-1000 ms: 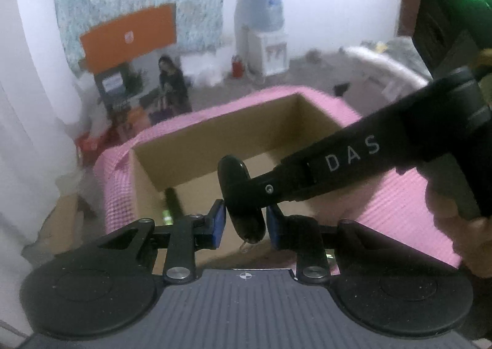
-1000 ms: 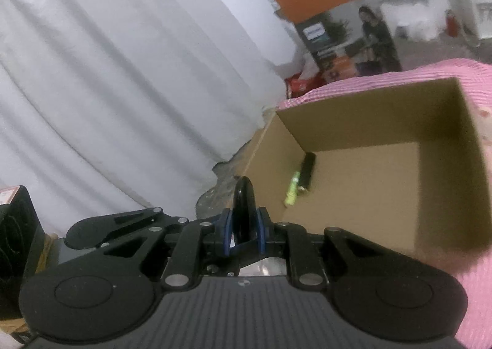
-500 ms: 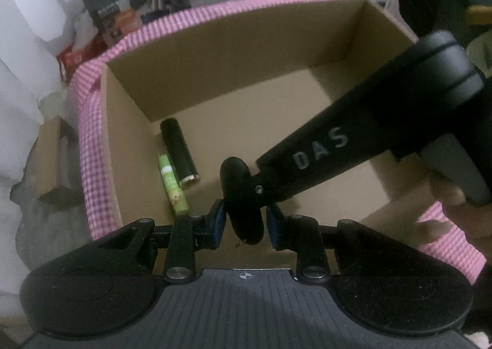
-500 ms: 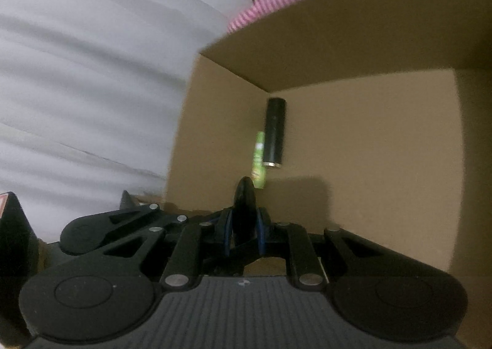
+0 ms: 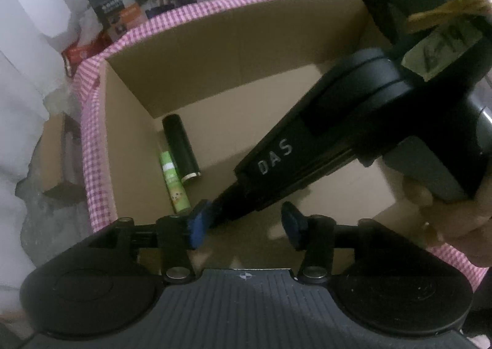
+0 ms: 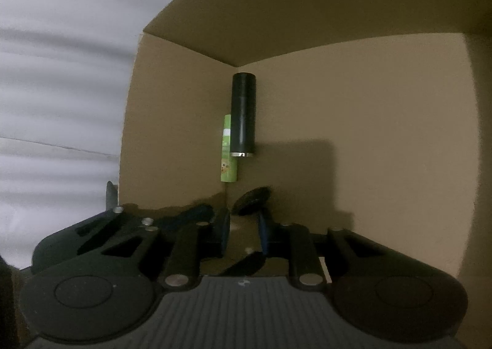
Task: Organize rigid objects
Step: 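Drop the black oval item into the box by opening the right gripper, then grasp the black tape roll through its hole with the right gripper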
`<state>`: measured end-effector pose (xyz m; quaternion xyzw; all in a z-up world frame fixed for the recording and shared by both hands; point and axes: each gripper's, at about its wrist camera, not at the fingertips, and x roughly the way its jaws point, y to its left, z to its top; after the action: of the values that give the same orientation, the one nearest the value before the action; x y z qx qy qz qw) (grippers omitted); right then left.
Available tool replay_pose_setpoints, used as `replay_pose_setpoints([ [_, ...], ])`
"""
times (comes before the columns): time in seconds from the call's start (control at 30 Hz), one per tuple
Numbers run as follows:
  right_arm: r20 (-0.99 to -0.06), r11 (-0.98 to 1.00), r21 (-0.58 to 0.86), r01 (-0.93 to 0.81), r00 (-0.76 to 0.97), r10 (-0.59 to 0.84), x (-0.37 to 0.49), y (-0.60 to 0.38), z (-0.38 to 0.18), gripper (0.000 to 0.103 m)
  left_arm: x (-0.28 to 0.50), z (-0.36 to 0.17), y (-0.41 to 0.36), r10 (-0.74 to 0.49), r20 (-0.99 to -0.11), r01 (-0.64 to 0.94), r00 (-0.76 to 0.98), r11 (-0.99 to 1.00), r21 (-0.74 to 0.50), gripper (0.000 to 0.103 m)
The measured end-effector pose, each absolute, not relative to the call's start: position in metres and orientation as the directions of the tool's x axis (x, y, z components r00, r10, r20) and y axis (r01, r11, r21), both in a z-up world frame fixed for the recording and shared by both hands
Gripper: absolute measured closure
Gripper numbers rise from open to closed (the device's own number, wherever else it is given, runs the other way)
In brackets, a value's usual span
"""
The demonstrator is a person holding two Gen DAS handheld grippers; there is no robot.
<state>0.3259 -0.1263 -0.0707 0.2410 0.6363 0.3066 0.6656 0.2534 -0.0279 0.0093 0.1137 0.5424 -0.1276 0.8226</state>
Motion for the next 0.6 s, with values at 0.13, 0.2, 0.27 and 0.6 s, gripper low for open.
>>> replay_pose_setpoints([
  [0.13,-0.674,0.675,0.728,-0.122,0.056,0.737,0.318,-0.14,-0.058,0.079,0.237,0.03,-0.022,-0.113,-0.888,0.295,0.446,0.955,0.026,0.045],
  [0.2,-0.656,0.663,0.735,-0.141,0.097,0.748,0.309,-0.149,-0.045,0.077,0.225,0.043,-0.018,-0.133,-0.866,0.282,0.483,0.959,0.01,0.043],
  [0.27,-0.631,0.645,0.748,-0.156,0.135,0.764,0.296,-0.16,-0.031,0.076,0.21,0.057,-0.013,-0.153,-0.839,0.274,0.523,0.962,-0.005,0.043],
  [0.6,-0.518,0.595,0.734,-0.329,0.296,0.803,0.162,-0.223,0.027,0.052,0.111,0.08,0.006,-0.284,-0.742,0.294,0.607,0.948,-0.123,0.03],
])
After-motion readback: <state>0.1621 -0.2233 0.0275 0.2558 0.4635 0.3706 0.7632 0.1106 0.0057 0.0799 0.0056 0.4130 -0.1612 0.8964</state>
